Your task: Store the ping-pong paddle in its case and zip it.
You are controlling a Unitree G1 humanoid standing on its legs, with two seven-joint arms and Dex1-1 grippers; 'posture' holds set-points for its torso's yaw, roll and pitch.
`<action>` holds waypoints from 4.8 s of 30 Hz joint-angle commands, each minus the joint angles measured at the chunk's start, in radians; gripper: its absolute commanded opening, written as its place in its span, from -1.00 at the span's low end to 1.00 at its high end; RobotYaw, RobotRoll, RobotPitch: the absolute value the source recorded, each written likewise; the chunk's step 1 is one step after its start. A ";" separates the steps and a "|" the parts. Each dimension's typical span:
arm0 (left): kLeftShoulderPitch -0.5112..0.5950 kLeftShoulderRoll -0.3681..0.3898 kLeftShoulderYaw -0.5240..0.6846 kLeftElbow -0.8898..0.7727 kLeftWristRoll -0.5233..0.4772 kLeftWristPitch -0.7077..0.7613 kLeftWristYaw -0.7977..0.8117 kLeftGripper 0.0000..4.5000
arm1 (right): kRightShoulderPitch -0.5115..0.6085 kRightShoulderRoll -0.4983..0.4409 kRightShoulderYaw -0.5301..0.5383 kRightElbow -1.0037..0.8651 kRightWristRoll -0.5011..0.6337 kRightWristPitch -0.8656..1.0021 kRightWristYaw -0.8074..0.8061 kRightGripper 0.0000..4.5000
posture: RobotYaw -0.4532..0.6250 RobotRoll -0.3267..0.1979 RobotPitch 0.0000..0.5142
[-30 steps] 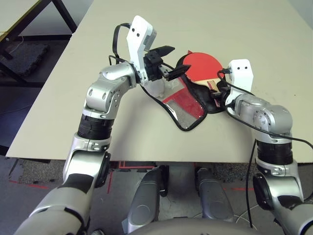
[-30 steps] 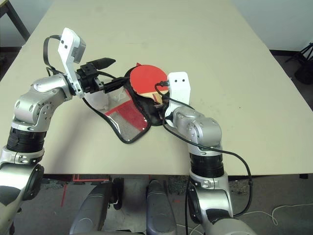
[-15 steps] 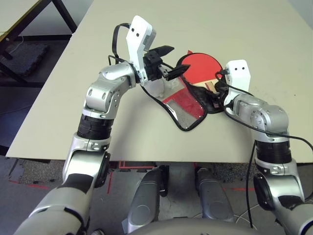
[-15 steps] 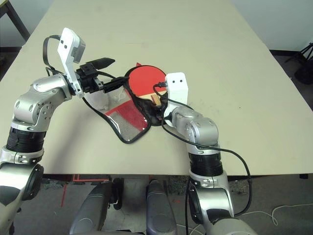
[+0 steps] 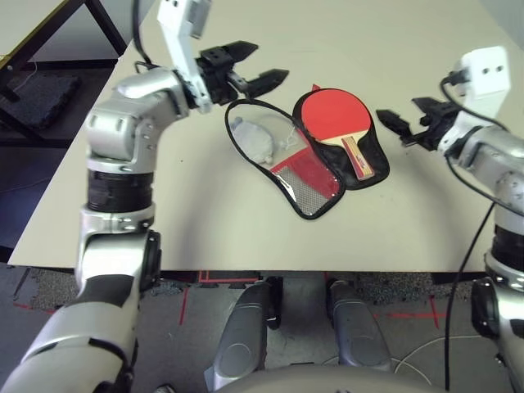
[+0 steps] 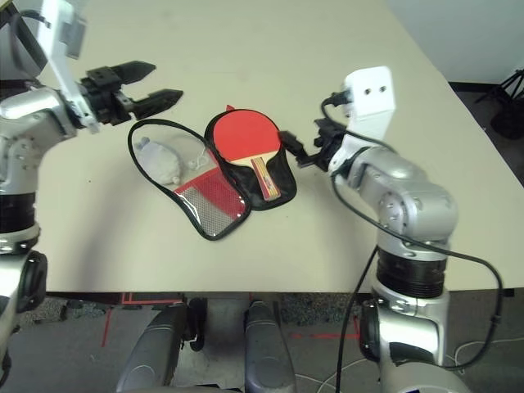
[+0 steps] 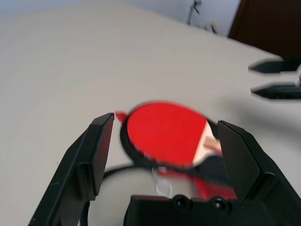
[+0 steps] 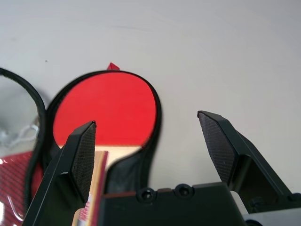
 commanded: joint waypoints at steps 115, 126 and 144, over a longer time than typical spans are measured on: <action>0.076 -0.189 -0.238 -0.040 0.113 -0.031 0.022 0.98 | 0.026 0.278 -0.336 -0.014 0.259 0.404 -0.372 1.00 | -0.20 0.25 -0.08; 0.107 -0.215 -0.231 -0.083 0.107 0.003 0.041 0.98 | -0.004 0.399 -0.587 -0.063 0.264 0.686 -0.456 1.00 | -0.21 0.25 -0.07; 0.097 -0.225 -0.228 -0.080 0.107 0.004 0.050 0.98 | 0.061 0.409 -0.601 0.080 0.592 0.701 -0.613 1.00 | -0.18 0.25 -0.07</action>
